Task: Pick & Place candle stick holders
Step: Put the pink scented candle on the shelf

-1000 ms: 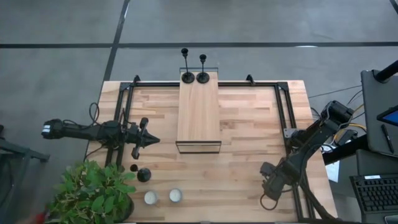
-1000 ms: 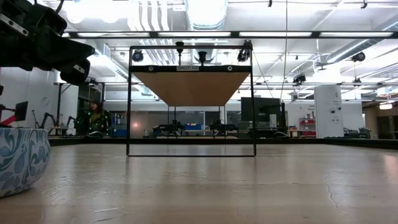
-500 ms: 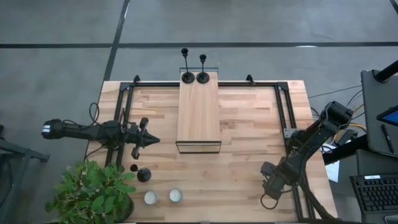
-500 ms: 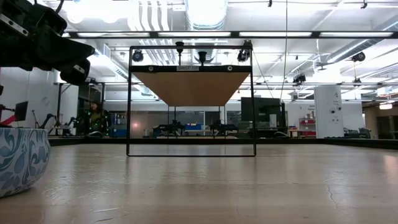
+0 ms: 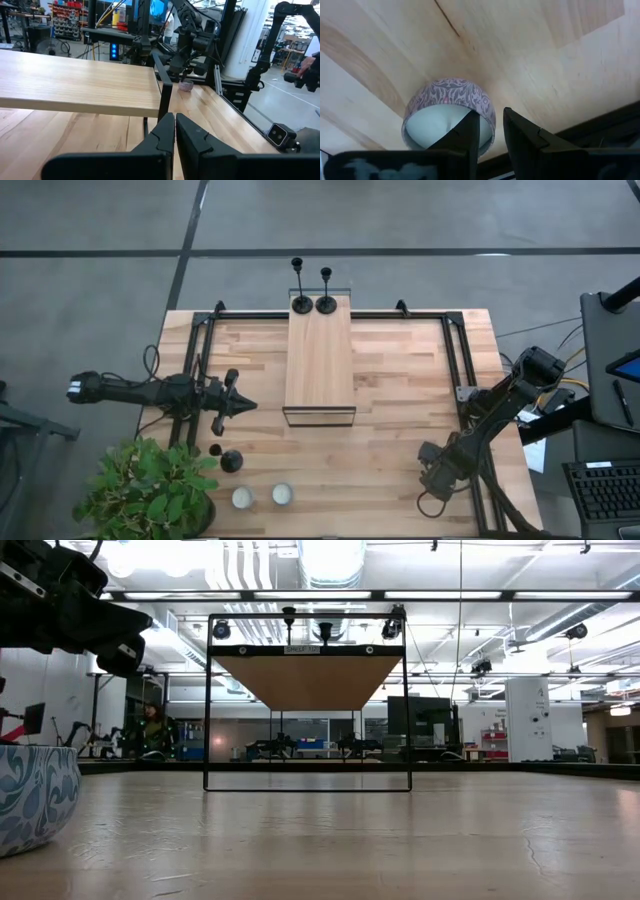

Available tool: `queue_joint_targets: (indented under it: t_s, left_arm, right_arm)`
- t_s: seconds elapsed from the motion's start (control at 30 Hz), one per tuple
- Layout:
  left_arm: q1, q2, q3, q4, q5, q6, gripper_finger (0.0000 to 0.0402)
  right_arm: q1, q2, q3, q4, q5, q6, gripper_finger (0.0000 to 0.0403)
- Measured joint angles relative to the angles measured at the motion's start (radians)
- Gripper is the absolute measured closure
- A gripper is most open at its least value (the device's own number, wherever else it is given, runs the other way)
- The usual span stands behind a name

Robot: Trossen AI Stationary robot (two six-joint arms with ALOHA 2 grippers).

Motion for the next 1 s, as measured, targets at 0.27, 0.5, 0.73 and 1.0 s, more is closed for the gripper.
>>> queue_joint_targets:
  t_s: [0.27, 0.5, 0.73, 1.0]
  left_arm:
    - [0.0, 0.0, 0.0, 0.0, 0.0, 0.0, 0.0387]
    - [0.0, 0.0, 0.0, 0.0, 0.0, 0.0, 0.0387]
    - [0.0, 0.0, 0.0, 0.0, 0.0, 0.0, 0.0387]
    - [0.0, 0.0, 0.0, 0.0, 0.0, 0.0, 0.0387]
  right_arm:
    - [0.0, 0.0, -0.001, 0.011, 0.002, -0.002, 0.0356]
    - [0.0, 0.001, -0.002, 0.019, 0.007, -0.01, 0.0392]
    - [0.0, 0.001, 0.005, 0.016, 0.008, -0.011, 0.0394]
    - [-0.018, 0.0, 0.07, -0.017, 0.085, -0.023, 0.0394]
